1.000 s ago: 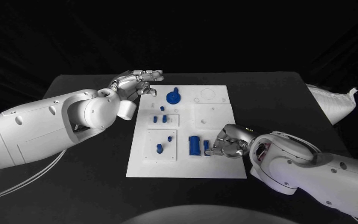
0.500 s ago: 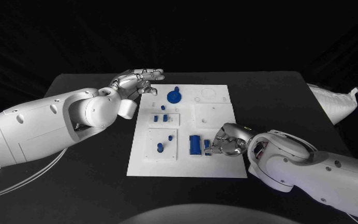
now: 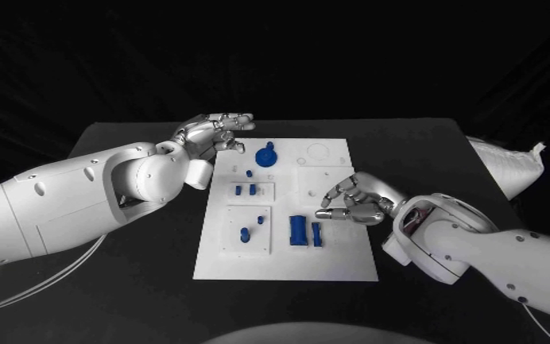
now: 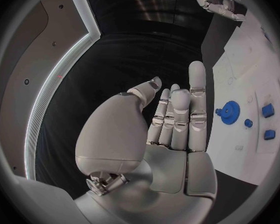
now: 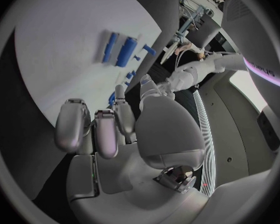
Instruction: Assemble the parts on the task board
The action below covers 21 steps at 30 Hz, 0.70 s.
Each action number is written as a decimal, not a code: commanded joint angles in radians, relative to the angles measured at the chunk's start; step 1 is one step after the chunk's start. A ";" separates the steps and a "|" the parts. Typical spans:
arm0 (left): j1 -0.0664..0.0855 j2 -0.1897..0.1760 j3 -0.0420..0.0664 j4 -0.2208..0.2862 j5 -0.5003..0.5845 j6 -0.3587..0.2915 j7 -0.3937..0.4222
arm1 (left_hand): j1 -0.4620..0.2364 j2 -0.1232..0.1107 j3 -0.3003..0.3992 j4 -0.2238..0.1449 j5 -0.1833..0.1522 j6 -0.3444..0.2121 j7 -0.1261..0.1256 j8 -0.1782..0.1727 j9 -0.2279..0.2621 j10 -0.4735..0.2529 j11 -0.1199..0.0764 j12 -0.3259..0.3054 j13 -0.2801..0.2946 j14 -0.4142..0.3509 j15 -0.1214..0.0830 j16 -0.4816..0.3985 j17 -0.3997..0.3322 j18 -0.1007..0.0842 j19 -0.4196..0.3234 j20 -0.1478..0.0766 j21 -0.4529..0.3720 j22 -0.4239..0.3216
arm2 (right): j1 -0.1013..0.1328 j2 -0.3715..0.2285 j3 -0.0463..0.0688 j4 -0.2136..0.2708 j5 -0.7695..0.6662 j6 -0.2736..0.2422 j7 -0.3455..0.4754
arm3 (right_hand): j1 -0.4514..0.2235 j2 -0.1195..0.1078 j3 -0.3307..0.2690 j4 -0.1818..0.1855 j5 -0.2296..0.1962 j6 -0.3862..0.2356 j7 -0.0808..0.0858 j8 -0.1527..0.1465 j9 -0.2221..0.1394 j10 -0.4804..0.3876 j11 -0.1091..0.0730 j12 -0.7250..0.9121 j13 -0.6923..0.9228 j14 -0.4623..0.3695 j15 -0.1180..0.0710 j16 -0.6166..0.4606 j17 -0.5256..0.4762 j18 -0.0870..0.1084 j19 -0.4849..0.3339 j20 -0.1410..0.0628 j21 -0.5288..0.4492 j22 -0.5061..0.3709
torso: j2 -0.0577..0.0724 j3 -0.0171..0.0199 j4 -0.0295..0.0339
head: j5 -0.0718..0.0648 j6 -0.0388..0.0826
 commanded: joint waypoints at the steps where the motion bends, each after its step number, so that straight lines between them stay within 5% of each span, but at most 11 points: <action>1: -0.011 0.014 -0.001 -0.013 0.016 0.007 0.033 | -0.005 0.006 -0.009 0.001 0.000 0.018 -0.012 0.014 0.003 -0.003 -0.002 0.012 0.002 -0.049 -0.001 -0.040 -0.084 0.011 -0.018 0.000 -0.011 -0.005 | 0.019 0.020 0.001 -0.071 0.450 -0.069 0.317 | 0.045 0.011 0.002 -0.025 0.000 -0.030 0.011 -0.033 -0.027 -0.137 0.016 -0.328 -0.140 -0.037 0.016 -0.174 -0.190 0.047 -0.099 0.011 -0.194 -0.221 | -0.022 -0.0038 -0.0090 | 0.001 0.033; 2: -0.014 0.018 -0.001 -0.020 0.020 0.004 0.038 | -0.006 0.008 -0.009 0.001 0.001 0.023 -0.015 0.018 0.003 0.000 -0.004 0.018 0.002 -0.063 -0.003 -0.052 -0.102 0.011 -0.027 0.000 -0.017 -0.008 | 0.025 0.033 0.001 -0.102 0.513 -0.065 0.342 | 0.071 0.017 0.010 -0.038 -0.010 -0.046 0.022 -0.048 -0.038 -0.199 0.020 -0.450 -0.212 -0.087 0.021 -0.291 -0.318 0.070 -0.165 0.017 -0.320 -0.359 | -0.026 -0.0053 -0.0129 | 0.001 0.041; 4: -0.020 0.029 -0.001 -0.036 0.028 -0.007 0.050 | -0.005 0.012 -0.010 0.002 0.001 0.032 -0.022 0.026 0.002 0.010 -0.009 0.031 0.002 -0.096 -0.006 -0.082 -0.122 0.012 -0.055 -0.002 -0.037 -0.019 | 0.034 0.063 0.003 -0.168 0.625 -0.054 0.383 | 0.097 0.032 0.016 -0.048 -0.033 -0.057 0.040 -0.064 -0.065 -0.231 0.044 -0.571 -0.333 -0.177 0.040 -0.561 -0.566 0.086 -0.225 0.033 -0.473 -0.487 | -0.035 -0.0095 -0.0227 | 0.003 0.059; 7: -0.026 0.050 -0.001 -0.070 0.036 -0.024 0.068 | -0.008 0.013 -0.010 0.005 0.001 0.039 -0.027 0.027 -0.002 0.030 -0.014 0.047 0.000 -0.165 -0.003 -0.193 -0.181 0.011 -0.130 0.000 -0.091 -0.048 | 0.041 0.113 0.010 -0.263 0.754 -0.025 0.428 | 0.147 0.038 0.033 -0.070 -0.066 -0.071 0.067 -0.069 -0.105 -0.258 0.066 -0.745 -0.537 -0.230 0.067 -0.770 -0.683 0.084 -0.260 0.061 -0.622 -0.591 | -0.050 -0.0138 -0.0359 | 0.005 0.081; 10: -0.032 0.075 -0.001 -0.115 0.041 -0.042 0.088 | -0.021 0.008 -0.007 0.018 0.000 0.037 -0.025 0.014 -0.006 0.047 -0.004 0.040 -0.007 -0.261 0.020 -0.391 -0.275 -0.002 -0.258 0.021 -0.187 -0.102 | 0.045 0.167 0.021 -0.360 0.833 0.016 0.464 | 0.188 0.045 0.059 -0.084 -0.074 -0.069 0.070 -0.070 -0.136 -0.287 0.091 -0.872 -0.705 -0.341 0.103 -0.961 -0.788 0.075 -0.347 0.096 -0.772 -0.688 | -0.060 -0.0122 -0.0428 | 0.005 0.107; 12: -0.035 0.092 -0.001 -0.146 0.044 -0.053 0.102 | -0.022 0.004 -0.002 0.024 -0.001 0.034 -0.019 -0.003 -0.006 0.052 0.013 0.010 -0.009 -0.260 0.035 -0.525 -0.337 -0.003 -0.328 0.040 -0.258 -0.152 | 0.046 0.196 0.026 -0.413 0.861 0.040 0.481 | 0.207 0.037 0.076 -0.100 -0.080 -0.075 0.072 -0.064 -0.174 -0.266 0.099 -0.935 -0.842 -0.355 0.139 -1.084 -0.882 0.086 -0.370 0.131 -0.884 -0.771 | -0.065 -0.0112 -0.0449 | 0.004 0.117; 15: -0.039 0.124 -0.001 -0.198 0.055 -0.074 0.126 | -0.027 -0.002 -0.005 0.037 -0.001 0.038 -0.014 -0.028 -0.006 0.049 0.023 -0.054 -0.010 -0.305 0.088 -0.712 -0.421 -0.011 -0.465 0.091 -0.386 -0.247 | 0.047 0.238 0.033 -0.489 0.886 0.074 0.504 | 0.188 0.041 0.095 -0.114 -0.082 -0.082 0.086 -0.067 -0.233 -0.280 0.116 -0.935 -1.008 -0.385 0.166 -1.220 -1.000 0.088 -0.368 0.166 -1.001 -0.864 | -0.076 -0.0107 -0.0452 | 0.006 0.128; 18: -0.044 0.155 -0.001 -0.245 0.062 -0.098 0.151 | -0.021 0.005 -0.016 0.042 0.002 0.044 -0.015 -0.054 -0.005 0.046 0.032 -0.110 -0.010 -0.305 0.105 -0.827 -0.471 0.008 -0.512 0.133 -0.446 -0.308 | 0.047 0.270 0.038 -0.548 0.890 0.102 0.523 | 0.170 0.046 0.107 -0.136 -0.081 -0.081 0.087 -0.067 -0.273 -0.281 0.125 -0.936 -1.094 -0.367 0.170 -1.271 -1.061 0.084 -0.344 0.176 -1.052 -0.910 | -0.084 -0.0087 -0.0424 | 0.007 0.139; 21: -0.049 0.174 -0.001 -0.276 0.064 -0.110 0.167 | -0.016 0.003 -0.034 0.042 0.000 0.047 -0.012 -0.076 -0.006 0.041 0.040 -0.149 -0.010 -0.304 0.119 -0.897 -0.498 0.015 -0.538 0.149 -0.472 -0.345 | 0.047 0.286 0.041 -0.577 0.882 0.119 0.532 | 0.154 0.051 0.115 -0.157 -0.080 -0.077 0.088 -0.066 -0.302 -0.274 0.129 -0.934 -1.148 -0.343 0.171 -1.297 -1.101 0.085 -0.320 0.176 -1.081 -0.939 | -0.087 -0.0043 -0.0401 | 0.009 0.148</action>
